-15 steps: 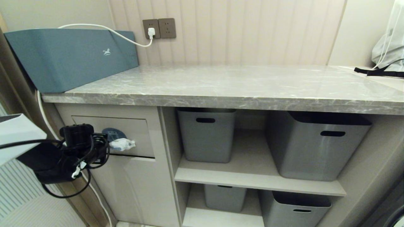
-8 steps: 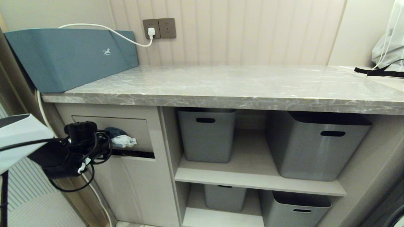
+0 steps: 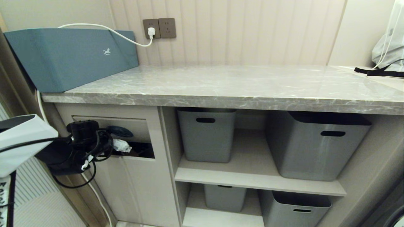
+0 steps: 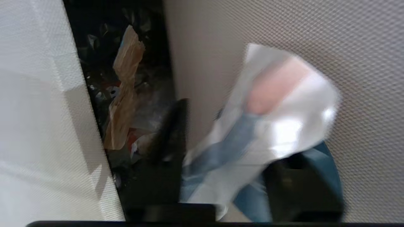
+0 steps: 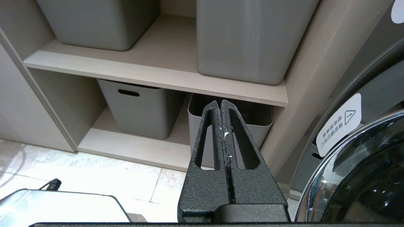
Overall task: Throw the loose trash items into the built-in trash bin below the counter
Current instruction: Put the garbage in the trash can
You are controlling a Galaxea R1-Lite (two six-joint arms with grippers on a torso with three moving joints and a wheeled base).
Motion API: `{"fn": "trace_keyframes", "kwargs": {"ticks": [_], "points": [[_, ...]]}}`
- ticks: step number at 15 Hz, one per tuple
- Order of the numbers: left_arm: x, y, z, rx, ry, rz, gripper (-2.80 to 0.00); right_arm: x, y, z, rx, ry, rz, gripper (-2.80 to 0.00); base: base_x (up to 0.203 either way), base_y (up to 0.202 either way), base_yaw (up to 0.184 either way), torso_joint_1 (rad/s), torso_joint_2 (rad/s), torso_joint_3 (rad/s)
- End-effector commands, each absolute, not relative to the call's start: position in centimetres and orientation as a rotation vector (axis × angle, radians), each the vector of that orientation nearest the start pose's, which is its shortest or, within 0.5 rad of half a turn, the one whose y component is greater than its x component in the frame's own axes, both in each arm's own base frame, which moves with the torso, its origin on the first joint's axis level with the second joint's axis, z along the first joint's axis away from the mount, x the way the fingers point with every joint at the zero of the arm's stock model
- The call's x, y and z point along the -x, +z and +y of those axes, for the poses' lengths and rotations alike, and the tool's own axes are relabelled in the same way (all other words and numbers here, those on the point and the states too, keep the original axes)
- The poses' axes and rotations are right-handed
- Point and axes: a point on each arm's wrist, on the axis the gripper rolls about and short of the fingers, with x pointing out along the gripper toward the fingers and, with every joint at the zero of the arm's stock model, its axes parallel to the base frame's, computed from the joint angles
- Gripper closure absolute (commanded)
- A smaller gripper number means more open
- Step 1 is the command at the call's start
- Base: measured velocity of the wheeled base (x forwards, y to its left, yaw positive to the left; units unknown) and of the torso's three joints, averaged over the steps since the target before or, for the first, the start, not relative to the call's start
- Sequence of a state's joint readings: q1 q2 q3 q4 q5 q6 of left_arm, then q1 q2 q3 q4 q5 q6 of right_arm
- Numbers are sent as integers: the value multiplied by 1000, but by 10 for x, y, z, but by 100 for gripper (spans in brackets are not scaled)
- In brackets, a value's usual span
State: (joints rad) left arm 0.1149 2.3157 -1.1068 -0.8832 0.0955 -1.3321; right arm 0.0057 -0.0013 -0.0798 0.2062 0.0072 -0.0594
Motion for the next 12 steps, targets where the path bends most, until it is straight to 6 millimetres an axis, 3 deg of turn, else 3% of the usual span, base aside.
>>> {"fn": "trace_keyframes", "kwargs": {"ticks": [1, 12], "points": [[-432, 53, 52, 1326, 384, 123, -280, 30, 77, 0, 58, 17, 125, 0, 0, 0, 0, 0, 0, 0], [-434, 54, 49, 1372, 392, 129, -280, 30, 76, 0, 60, 18, 127, 0, 0, 0, 0, 0, 0, 0]]}}
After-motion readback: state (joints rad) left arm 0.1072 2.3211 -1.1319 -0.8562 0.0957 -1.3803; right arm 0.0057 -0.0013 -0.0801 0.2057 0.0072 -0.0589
